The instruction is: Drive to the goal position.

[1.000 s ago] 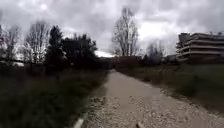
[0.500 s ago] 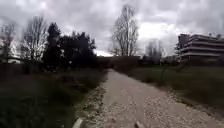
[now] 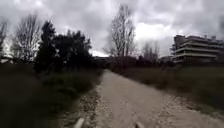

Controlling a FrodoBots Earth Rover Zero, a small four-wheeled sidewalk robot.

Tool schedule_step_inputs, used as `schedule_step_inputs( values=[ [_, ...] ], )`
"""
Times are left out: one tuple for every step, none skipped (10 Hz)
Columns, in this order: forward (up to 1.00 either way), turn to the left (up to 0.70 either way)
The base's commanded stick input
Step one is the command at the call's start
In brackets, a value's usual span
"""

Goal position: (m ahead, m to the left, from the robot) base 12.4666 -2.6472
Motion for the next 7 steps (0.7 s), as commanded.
schedule_step_inputs(
  values=[
    [0.69, -0.04],
    [0.68, -0.21],
    [0.68, -0.34],
    [0.68, -0.27],
    [0.68, -0.05],
    [0.68, 0.00],
    [0.68, 0.00]
  ],
)
